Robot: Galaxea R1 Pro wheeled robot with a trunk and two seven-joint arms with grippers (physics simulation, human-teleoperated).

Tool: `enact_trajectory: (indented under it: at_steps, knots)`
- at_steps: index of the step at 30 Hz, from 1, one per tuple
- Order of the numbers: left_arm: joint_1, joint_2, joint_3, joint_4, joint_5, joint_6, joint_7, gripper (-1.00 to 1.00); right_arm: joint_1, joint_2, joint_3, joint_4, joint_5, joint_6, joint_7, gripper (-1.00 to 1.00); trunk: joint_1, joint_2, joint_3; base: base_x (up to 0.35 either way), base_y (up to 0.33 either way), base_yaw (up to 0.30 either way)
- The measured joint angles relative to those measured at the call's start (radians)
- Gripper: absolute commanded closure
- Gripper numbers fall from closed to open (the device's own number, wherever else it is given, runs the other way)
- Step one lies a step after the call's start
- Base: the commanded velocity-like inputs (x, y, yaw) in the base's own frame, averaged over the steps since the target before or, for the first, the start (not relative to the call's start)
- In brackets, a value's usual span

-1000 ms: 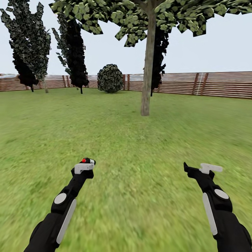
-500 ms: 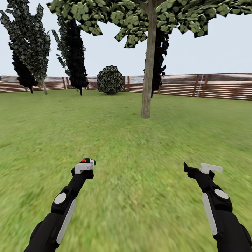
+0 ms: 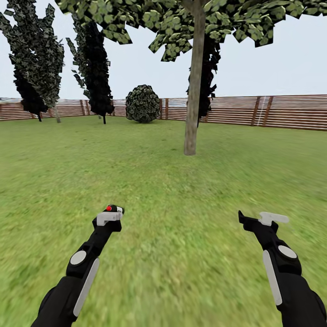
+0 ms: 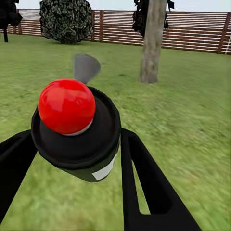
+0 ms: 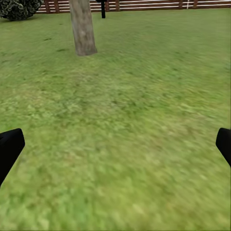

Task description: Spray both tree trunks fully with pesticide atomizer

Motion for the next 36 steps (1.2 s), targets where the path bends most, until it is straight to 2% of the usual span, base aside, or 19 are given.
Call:
enact_trajectory:
  at_steps: [29,36]
  knots:
    - [0.000,0.000,0.000,0.000,0.000,0.000,0.000,1.00,0.000,0.000,0.000,-0.005,0.000,0.000,0.000,-1.00,0.000,0.000,0.000,0.329,0.000,-0.001]
    - [0.000,0.000,0.000,0.000,0.000,0.000,0.000,1.00,0.000,0.000,0.000,-0.003,0.000,0.000,0.000,-1.00,0.000,0.000,0.005,0.329,0.000,-0.155]
